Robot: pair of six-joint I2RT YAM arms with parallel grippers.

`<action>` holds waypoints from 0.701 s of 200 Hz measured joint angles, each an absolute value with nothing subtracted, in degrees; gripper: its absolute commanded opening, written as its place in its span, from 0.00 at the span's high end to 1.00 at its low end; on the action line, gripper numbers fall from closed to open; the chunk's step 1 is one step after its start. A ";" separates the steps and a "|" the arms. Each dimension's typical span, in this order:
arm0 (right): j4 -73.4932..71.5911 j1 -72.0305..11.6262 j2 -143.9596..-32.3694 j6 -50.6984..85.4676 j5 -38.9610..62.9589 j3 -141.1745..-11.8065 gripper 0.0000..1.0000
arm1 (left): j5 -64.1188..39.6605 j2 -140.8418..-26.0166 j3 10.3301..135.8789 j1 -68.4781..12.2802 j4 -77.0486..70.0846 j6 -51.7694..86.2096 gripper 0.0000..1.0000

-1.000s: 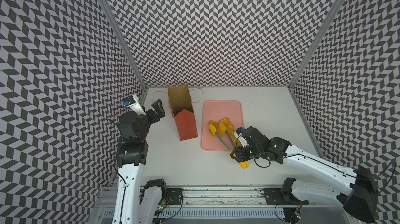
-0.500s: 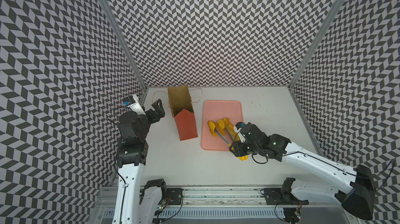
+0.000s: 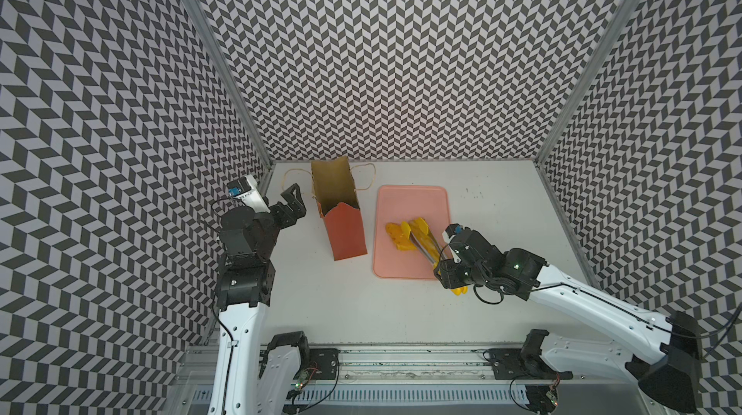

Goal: Pack bread into a paper bag
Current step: Pick up the fake bread from the plate.

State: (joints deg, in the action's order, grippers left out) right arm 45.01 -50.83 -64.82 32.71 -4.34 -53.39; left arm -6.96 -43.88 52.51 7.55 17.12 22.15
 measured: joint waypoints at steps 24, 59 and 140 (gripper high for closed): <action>44.91 -50.83 -64.82 32.67 -5.37 -53.15 0.45 | -6.96 -43.88 52.51 7.55 17.12 22.17 0.02; 43.66 -50.81 -64.97 32.64 -5.02 -50.59 0.45 | -6.96 -43.88 52.51 7.55 17.12 22.15 0.02; 36.77 -50.72 -67.64 32.40 6.37 -44.21 0.46 | -6.96 -43.88 52.51 7.55 17.12 22.17 0.02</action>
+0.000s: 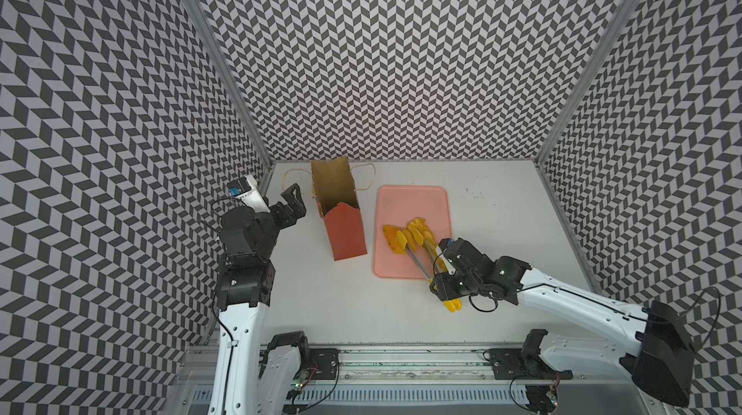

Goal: Pack bread into a paper bag
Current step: Pick up the fake bread from the plate.

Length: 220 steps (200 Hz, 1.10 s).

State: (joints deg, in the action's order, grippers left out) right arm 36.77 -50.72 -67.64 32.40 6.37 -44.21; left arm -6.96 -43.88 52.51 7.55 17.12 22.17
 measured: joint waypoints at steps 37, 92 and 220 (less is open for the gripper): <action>35.05 -50.72 -67.64 31.92 10.00 -44.05 0.46 | -6.96 -43.88 52.51 7.55 17.12 22.17 0.02; 34.61 -50.72 -67.96 31.64 10.33 -44.07 0.49 | -6.98 -43.88 52.51 7.55 17.12 22.17 0.02; 35.68 -50.83 -73.06 30.98 0.43 -51.96 0.82 | -7.01 -43.88 52.51 7.55 17.12 22.17 0.02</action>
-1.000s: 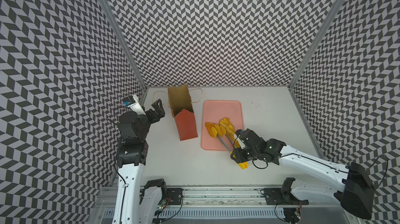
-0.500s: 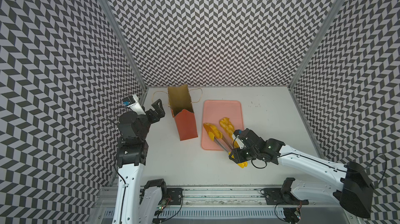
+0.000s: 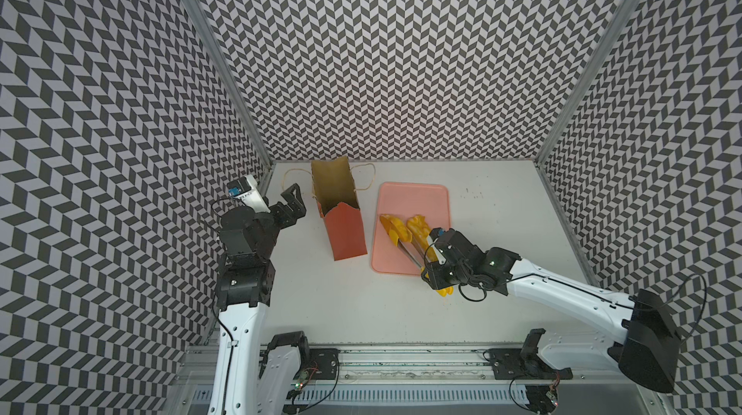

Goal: Pack bread into a paper bag
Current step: Pick up the fake bread from the plate, then place the fake bread in the paper bag.

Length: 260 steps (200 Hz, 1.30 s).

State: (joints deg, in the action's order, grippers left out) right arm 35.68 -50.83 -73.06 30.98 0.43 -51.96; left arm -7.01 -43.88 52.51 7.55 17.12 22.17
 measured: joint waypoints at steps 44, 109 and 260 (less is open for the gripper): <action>37.52 -50.83 -73.06 30.59 -4.67 -56.25 0.82 | -7.20 -43.88 52.51 7.55 17.10 22.17 0.02; 39.42 -50.83 -73.10 26.39 -10.98 -68.88 0.82 | -7.25 -43.88 52.49 7.55 17.08 22.17 0.02; 42.26 -50.83 -81.97 14.28 -3.64 -91.85 0.81 | -7.92 -44.29 52.18 7.66 16.29 22.17 0.02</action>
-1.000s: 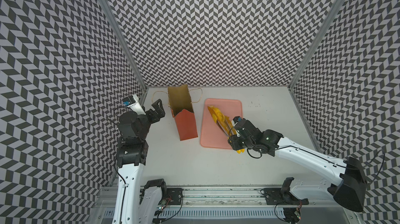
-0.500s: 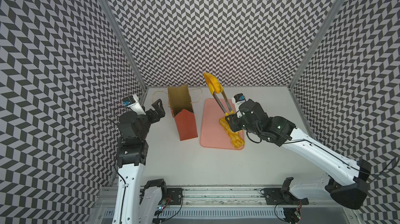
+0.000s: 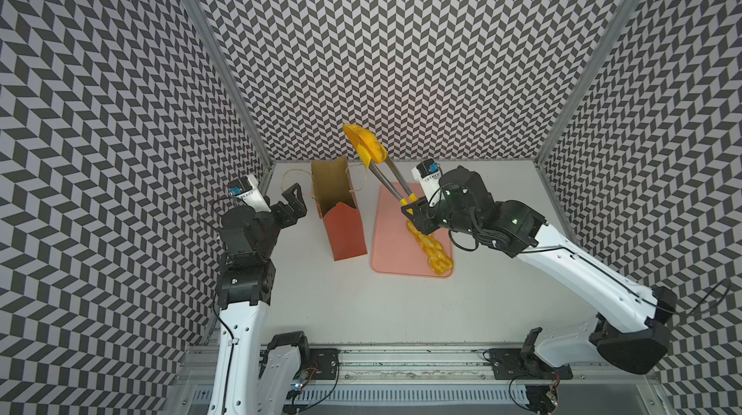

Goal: Pack bread into a paper bag
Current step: Place the fake bread in the paper bag.

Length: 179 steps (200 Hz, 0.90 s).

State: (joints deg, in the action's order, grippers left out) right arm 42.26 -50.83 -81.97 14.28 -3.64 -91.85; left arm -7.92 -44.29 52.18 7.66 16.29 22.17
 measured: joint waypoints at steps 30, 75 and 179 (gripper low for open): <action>42.24 -50.92 -84.40 13.37 -0.97 -93.84 0.81 | -8.25 -44.29 52.18 7.66 16.29 22.15 0.02; 43.48 -51.09 -85.23 12.82 -0.64 -96.20 0.81 | -8.32 -44.31 52.18 7.66 16.29 22.17 0.02; 44.88 -51.27 -86.46 11.42 -0.30 -104.07 0.81 | -8.45 -44.51 52.18 7.81 16.27 22.17 0.02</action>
State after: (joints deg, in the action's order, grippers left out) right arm 44.88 -51.27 -86.46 11.42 -0.30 -104.07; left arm -8.45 -44.51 52.18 7.81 16.27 22.17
